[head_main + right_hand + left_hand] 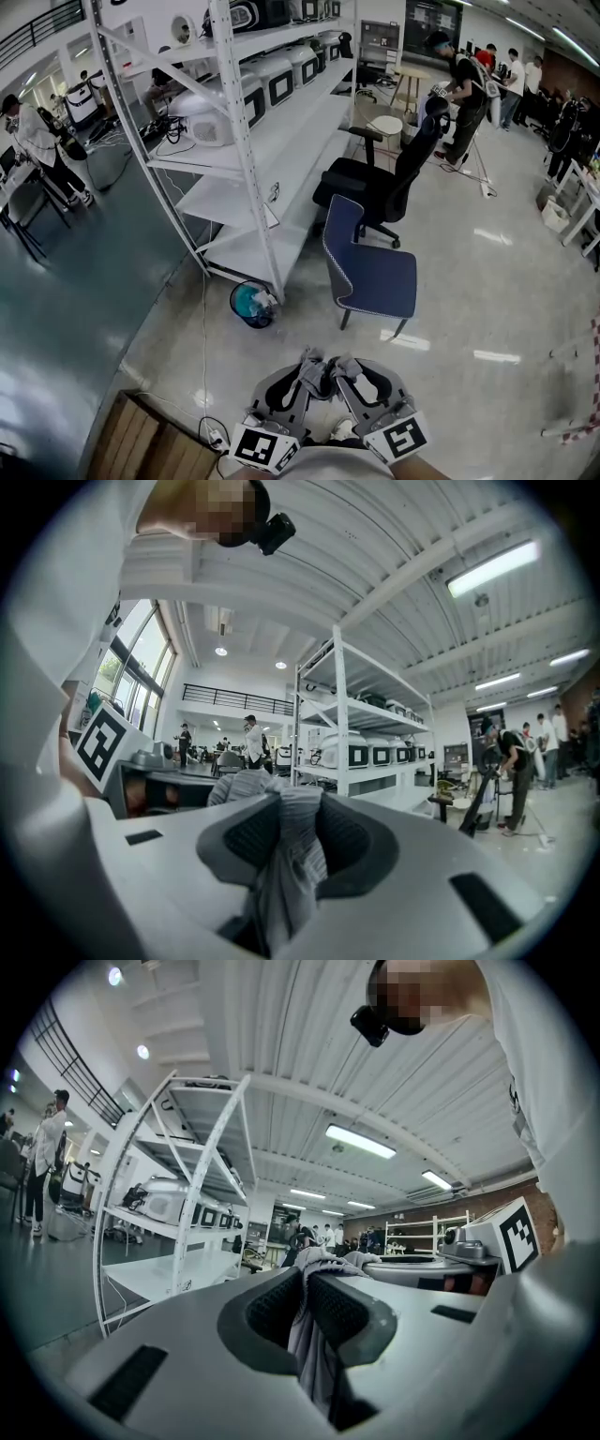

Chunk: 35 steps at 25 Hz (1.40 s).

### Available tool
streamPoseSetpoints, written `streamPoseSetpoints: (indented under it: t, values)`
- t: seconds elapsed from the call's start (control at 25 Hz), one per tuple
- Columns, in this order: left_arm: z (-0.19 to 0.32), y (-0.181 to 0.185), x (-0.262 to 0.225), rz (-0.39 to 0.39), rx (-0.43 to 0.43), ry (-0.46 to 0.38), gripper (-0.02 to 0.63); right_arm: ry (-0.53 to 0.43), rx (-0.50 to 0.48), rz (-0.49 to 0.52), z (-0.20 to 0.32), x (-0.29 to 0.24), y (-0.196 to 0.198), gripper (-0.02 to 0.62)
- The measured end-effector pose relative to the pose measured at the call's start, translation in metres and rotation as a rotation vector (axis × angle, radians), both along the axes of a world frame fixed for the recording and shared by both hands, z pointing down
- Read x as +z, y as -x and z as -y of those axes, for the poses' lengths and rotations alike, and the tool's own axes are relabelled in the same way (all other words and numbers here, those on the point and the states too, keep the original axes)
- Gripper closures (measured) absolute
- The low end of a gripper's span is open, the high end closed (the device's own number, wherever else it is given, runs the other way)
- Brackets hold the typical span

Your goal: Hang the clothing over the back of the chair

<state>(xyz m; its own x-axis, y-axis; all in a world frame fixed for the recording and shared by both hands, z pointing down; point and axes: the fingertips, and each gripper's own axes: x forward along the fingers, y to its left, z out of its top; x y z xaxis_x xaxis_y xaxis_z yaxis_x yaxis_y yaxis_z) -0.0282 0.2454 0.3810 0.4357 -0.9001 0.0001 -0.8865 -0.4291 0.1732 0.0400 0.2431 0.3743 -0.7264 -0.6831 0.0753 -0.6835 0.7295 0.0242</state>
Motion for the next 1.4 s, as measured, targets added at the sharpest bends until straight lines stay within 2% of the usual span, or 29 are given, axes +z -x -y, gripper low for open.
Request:
streamPoseSetpoints:
  t: [0.48,0.8,1.2,1.4]
  values:
    - [0.018,-0.049,0.0,0.005,-0.012,-0.006,0.574,0.002,-0.023,-0.008,0.012,0.001,-0.05,0.477]
    - [0.029,-0.083,0.006,0.011,-0.002,0.004,0.575,0.001,0.008,0.031,0.021,0.007,-0.088,0.477]
    - [0.059,-0.077,0.019,0.007,0.034,0.031,0.574,0.003,0.035,0.063,0.051,0.012,-0.08,0.477]
    - [0.073,-0.06,0.023,-0.002,0.038,0.052,0.575,0.022,0.034,0.055,0.065,0.015,-0.065,0.477]
